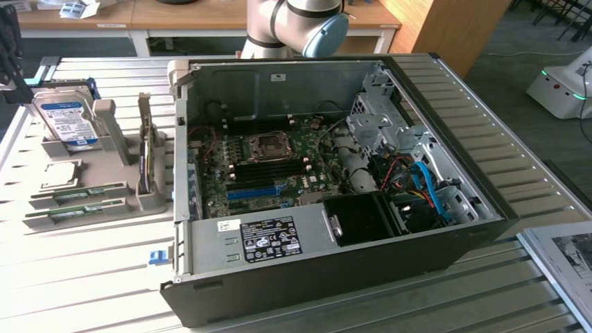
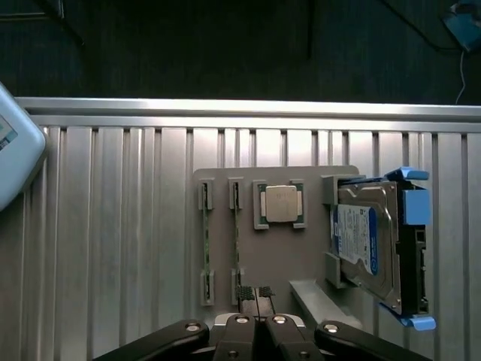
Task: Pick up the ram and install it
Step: 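Pick up the ram and move it above insertion slot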
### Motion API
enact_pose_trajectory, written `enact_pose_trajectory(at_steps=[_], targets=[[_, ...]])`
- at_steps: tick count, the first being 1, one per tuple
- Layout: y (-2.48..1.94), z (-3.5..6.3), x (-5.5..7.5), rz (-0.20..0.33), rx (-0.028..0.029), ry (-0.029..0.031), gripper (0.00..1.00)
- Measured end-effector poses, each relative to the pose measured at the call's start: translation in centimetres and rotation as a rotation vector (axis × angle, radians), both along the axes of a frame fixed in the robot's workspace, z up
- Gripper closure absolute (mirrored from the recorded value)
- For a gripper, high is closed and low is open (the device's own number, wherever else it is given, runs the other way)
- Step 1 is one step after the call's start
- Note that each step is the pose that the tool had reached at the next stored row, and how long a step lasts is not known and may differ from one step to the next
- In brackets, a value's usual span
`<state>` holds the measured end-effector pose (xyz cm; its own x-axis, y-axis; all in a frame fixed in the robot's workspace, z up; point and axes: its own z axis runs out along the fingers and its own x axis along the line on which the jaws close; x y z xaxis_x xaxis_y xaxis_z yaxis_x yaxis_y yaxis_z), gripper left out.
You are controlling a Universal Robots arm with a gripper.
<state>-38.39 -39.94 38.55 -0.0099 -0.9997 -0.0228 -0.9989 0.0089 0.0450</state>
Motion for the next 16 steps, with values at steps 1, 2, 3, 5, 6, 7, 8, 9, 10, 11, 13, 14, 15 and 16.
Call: enact_pose_trajectory(at_steps=[1, 2, 3, 5, 6, 7, 8, 9, 10, 11, 13, 14, 15, 16], targets=[[0.0, 0.0, 0.0, 0.01, 0.0, 0.0, 0.9], [0.0, 0.0, 0.0, 0.017, 0.0, 0.0, 0.9], [0.0, 0.0, 0.0, 0.018, 0.0, 0.0, 0.9], [0.0, 0.0, 0.0, 0.018, -0.0001, 0.0, 0.9], [0.0, 0.0, 0.0, 0.018, 0.0, 0.0, 0.9], [0.0, 0.0, 0.0, 0.018, -0.0001, 0.0, 0.9], [0.0, 0.0, 0.0, 0.018, 0.0, 0.0, 0.9], [0.01, 0.0, 0.01, 0.019, 0.0, 0.0, 0.9], [0.01, 0.0, 0.01, 0.021, 0.0, 0.0, 0.9], [0.01, 0.0, 0.02, 0.023, 0.0, 0.0, 0.9], [0.0, 0.0, 0.02, 0.027, 0.0, 0.0, 0.9], [0.0, 0.0, 0.03, 0.029, 0.0, 0.0, 0.9], [0.0, 0.0, 0.03, 0.03, 0.0, 0.0, 0.9], [0.0, 0.0, 0.03, 0.03, 0.0, 0.0, 0.9]])
